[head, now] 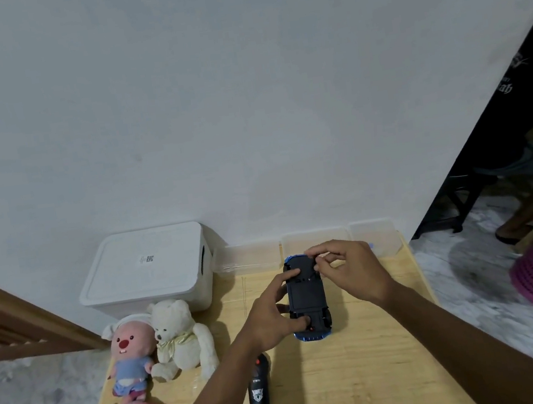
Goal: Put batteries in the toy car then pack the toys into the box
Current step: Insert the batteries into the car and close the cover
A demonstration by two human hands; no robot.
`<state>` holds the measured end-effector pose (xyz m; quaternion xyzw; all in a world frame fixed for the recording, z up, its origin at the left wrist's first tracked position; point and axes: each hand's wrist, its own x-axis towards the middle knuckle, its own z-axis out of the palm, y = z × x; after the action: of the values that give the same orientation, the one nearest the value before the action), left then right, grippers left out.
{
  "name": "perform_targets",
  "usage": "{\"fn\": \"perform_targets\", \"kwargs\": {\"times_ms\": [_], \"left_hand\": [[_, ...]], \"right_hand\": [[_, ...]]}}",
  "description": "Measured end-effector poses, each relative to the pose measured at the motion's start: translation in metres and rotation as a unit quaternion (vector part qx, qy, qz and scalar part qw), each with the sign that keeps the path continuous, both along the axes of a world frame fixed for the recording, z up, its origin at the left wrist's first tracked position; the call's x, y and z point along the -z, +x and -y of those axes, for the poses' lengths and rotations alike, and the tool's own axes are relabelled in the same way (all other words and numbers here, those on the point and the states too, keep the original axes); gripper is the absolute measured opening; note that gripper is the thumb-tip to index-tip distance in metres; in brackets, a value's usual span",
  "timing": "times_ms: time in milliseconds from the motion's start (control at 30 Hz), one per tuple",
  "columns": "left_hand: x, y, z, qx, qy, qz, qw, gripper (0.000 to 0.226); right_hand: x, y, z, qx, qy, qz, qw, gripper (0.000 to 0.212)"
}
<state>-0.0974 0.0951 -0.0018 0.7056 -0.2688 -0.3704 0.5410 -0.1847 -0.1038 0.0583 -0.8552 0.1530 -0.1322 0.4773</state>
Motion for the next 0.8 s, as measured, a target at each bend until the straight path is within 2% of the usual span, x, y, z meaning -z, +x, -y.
{"fn": "perform_targets", "kwargs": {"times_ms": [67, 167, 333, 533, 667, 800], "left_hand": [[0.0, 0.001, -0.001, 0.002, 0.006, 0.004, 1.0, 0.085], [0.0, 0.001, -0.002, 0.002, 0.01, 0.004, 1.0, 0.085], [-0.001, 0.0, 0.001, 0.003, 0.013, 0.004, 1.0, 0.085], [0.0, 0.002, 0.001, -0.002, 0.016, 0.005, 1.0, 0.085], [0.001, 0.004, 0.002, -0.001, 0.018, 0.001, 1.0, 0.086], [-0.001, 0.004, 0.004, 0.003, 0.014, 0.002, 1.0, 0.085]], "right_hand": [[-0.002, -0.001, 0.001, -0.003, -0.004, -0.004, 1.0, 0.02], [-0.004, 0.001, 0.003, 0.01, -0.001, 0.0, 1.0, 0.004], [-0.004, 0.007, -0.001, 0.014, 0.036, 0.016, 0.999, 0.013], [-0.001, 0.003, 0.001, 0.0, -0.005, 0.003, 1.0, 0.018], [-0.003, 0.004, 0.005, 0.018, -0.013, 0.003, 1.0, 0.007], [-0.002, 0.009, 0.007, 0.004, -0.018, 0.009, 1.0, 0.013]]}}
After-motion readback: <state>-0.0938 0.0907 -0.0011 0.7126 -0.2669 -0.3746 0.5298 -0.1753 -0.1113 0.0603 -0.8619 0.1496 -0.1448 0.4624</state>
